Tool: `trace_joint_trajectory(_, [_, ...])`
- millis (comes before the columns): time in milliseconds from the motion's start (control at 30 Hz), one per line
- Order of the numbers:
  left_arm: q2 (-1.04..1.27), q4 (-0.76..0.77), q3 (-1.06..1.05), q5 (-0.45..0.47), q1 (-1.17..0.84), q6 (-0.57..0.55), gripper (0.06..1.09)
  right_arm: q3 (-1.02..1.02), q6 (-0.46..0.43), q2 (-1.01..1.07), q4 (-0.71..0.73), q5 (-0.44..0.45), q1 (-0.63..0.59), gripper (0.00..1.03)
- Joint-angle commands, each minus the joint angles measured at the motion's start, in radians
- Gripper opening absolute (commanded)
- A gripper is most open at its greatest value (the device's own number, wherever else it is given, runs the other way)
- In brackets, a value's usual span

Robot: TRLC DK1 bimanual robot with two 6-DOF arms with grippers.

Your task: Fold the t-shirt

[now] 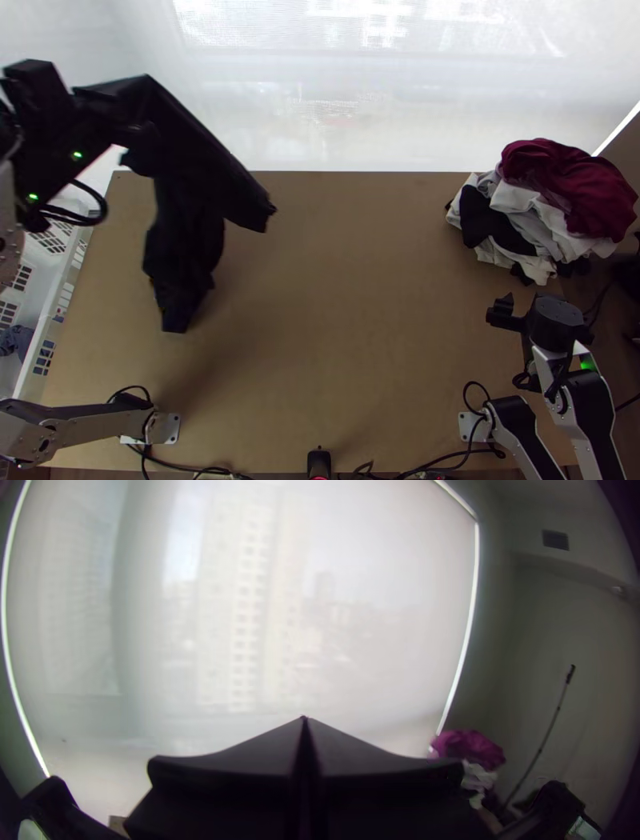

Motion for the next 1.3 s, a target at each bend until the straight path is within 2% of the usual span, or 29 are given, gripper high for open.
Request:
trace_joint_trajectory(0, [0.033,-0.011,-0.152,-0.108,-0.470,-0.021,0.09,0.001,-0.002,-0.001,0.009,0.001,-0.031,0.98])
trace_joint_trajectory(100, [0.080,0.016,-0.183,-0.153,-0.589,-0.024,0.09,0.001,-0.002,-0.002,0.010,-0.001,-0.049,0.98])
trace_joint_trajectory(667, [0.409,0.142,-0.174,-0.150,-0.846,-0.067,0.10,0.015,-0.005,-0.004,0.012,-0.001,-0.100,0.98])
trace_joint_trajectory(700, [0.427,0.142,-0.168,-0.148,-0.855,-0.071,0.18,0.015,-0.006,-0.002,0.012,0.001,-0.100,0.98])
trace_joint_trajectory(733, [0.438,0.142,-0.165,-0.148,-0.867,-0.074,0.31,0.017,-0.008,0.001,0.013,0.001,-0.100,0.98])
trace_joint_trajectory(867, [0.449,0.090,-0.132,-0.148,-0.882,-0.073,1.03,0.029,-0.015,0.005,0.030,0.001,-0.100,0.98])
trace_joint_trajectory(1100, [0.340,-0.022,-0.085,-0.151,-0.772,-0.054,1.04,0.095,-0.048,0.082,0.018,-0.002,-0.029,0.98])
trace_joint_trajectory(1267, [0.228,-0.142,-0.093,-0.151,-0.629,-0.054,1.04,0.224,-0.135,0.175,-0.013,-0.002,0.092,0.98])
